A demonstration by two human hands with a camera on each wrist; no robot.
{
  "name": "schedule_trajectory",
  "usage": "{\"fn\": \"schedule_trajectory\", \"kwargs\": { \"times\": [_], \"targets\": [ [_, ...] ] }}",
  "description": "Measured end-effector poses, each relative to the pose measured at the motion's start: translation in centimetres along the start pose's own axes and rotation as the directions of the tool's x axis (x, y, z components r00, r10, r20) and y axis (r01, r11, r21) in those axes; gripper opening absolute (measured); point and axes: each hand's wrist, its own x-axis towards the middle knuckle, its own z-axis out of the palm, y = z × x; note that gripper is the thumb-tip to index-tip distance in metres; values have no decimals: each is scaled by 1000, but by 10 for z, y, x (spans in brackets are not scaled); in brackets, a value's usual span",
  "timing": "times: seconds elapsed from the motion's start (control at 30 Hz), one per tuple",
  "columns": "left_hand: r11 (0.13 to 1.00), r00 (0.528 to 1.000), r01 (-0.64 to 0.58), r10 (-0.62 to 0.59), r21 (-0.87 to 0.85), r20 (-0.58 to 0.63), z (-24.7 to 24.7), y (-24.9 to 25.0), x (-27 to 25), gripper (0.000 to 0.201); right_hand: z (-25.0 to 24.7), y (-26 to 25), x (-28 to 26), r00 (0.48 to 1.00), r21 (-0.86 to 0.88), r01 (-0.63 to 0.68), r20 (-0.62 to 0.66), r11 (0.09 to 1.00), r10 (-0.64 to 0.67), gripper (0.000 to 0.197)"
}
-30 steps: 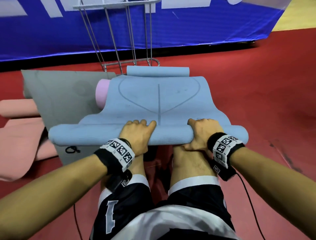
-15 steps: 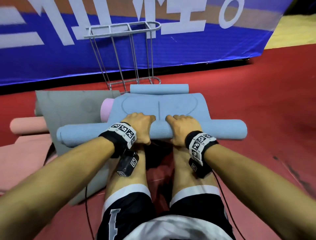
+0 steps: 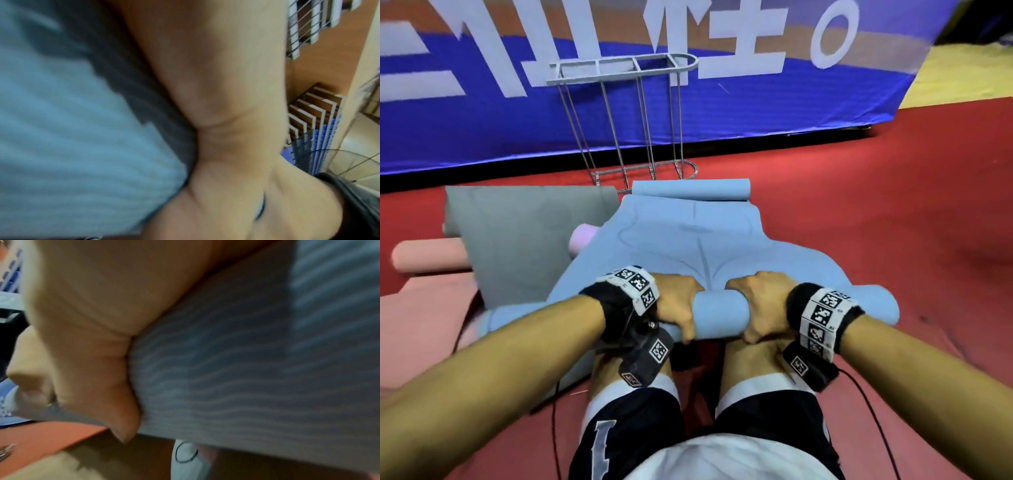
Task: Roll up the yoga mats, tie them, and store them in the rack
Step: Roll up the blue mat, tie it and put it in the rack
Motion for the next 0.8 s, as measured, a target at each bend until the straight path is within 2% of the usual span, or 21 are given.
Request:
{"fn": "schedule_trajectory", "kwargs": {
  "times": [0.1,0.27,0.37,0.43,0.5,0.57,0.63,0.7,0.8],
  "targets": [
    [997,997,-35,39,-67,66,14,-7,11,49,15,-1,7,999,43,4,38,999,-5,55],
    [980,989,-63,87,-188,123,22,-19,23,42,25,0,11,999,119,19,30,993,-23,48],
    [977,984,-44,78,-207,160,22,-22,27,42,31,0,12,999,143,32,6,989,-33,57],
    [970,977,-44,92,-239,191,21,-24,30,44,38,-2,12,997,135,59,-66,989,-51,68],
    [961,969,-46,109,-272,221,18,-26,34,43,42,-8,12,992,58,60,-118,996,-53,82],
    [959,958,-34,112,-283,265,14,-27,37,46,42,-20,12,994,-21,13,-107,1000,-15,86],
    [952,942,-46,142,-304,303,14,-28,42,58,43,-28,11,993,-21,-39,-112,999,36,74],
    [944,939,-57,162,-325,305,15,-28,43,60,41,-28,12,989,16,-78,-123,997,80,63],
    [943,967,-68,143,-326,211,15,-31,38,60,33,-23,15,990,44,-76,-118,996,81,60]
  ]
}}
